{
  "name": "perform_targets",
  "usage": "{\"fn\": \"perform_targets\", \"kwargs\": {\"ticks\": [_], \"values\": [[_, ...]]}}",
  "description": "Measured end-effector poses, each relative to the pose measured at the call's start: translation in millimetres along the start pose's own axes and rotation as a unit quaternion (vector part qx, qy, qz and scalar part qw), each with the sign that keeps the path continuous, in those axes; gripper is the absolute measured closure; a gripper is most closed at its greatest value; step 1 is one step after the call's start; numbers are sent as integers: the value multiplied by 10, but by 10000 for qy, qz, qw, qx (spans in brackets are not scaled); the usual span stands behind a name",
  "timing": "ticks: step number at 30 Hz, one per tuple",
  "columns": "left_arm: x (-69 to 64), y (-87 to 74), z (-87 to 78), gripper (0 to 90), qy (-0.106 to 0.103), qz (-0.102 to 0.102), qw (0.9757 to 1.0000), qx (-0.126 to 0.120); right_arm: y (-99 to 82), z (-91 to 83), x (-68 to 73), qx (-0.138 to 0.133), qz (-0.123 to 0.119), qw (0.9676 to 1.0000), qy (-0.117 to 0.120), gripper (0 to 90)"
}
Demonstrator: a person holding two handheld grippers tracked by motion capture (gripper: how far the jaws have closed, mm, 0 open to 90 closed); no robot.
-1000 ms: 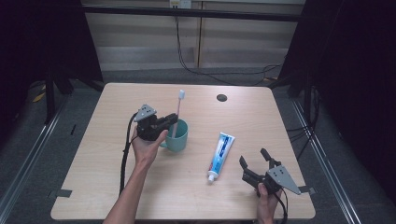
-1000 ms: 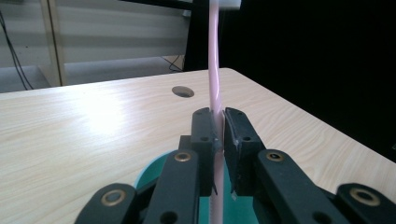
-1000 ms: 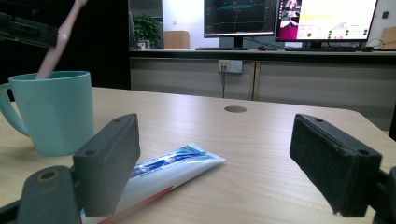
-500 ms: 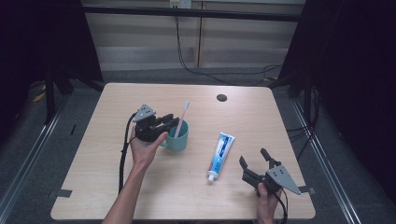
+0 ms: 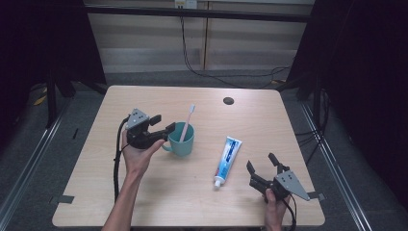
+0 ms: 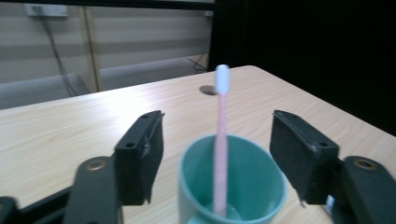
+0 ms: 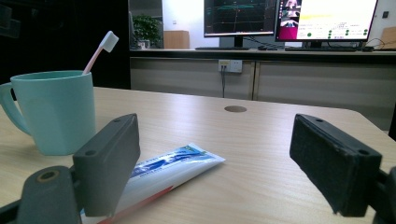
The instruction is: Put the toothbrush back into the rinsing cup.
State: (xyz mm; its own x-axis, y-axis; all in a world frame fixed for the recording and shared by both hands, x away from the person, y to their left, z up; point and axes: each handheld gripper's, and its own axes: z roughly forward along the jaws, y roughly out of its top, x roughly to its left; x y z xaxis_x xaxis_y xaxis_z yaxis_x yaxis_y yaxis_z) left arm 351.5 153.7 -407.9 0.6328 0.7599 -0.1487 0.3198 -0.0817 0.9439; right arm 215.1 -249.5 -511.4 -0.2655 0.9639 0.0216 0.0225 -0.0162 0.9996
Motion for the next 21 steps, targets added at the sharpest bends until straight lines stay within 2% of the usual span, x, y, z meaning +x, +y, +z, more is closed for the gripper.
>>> {"fn": "perform_targets", "kwargs": {"ticks": [3, 7, 9, 16, 20, 21], "values": [[60, -29, -64, 265, 66, -55, 10000, -30, 0, -1, 0, 4, -2, 10000, -7, 155], [123, -48, -151, 201, 200, -55, 9998, -47, 0, -1, 1, -3, 5, 10000, -4, 155], [140, -65, -187, 159, 197, -25, 9998, -78, 0, 1, -1, 10, 6, 10000, -1, 155], [181, -170, -291, 159, 338, -52, 9994, -6, 0, -2, 0, 4, -3, 10000, -9, 155], [208, -320, -400, 159, 197, -145, 9996, -156, 1, -1, 0, 7, -2, 10000, -10, 155], [216, -364, -424, 160, 227, -137, 9996, -132, 0, 0, 0, 2, 1, 10000, -3, 155]]}}
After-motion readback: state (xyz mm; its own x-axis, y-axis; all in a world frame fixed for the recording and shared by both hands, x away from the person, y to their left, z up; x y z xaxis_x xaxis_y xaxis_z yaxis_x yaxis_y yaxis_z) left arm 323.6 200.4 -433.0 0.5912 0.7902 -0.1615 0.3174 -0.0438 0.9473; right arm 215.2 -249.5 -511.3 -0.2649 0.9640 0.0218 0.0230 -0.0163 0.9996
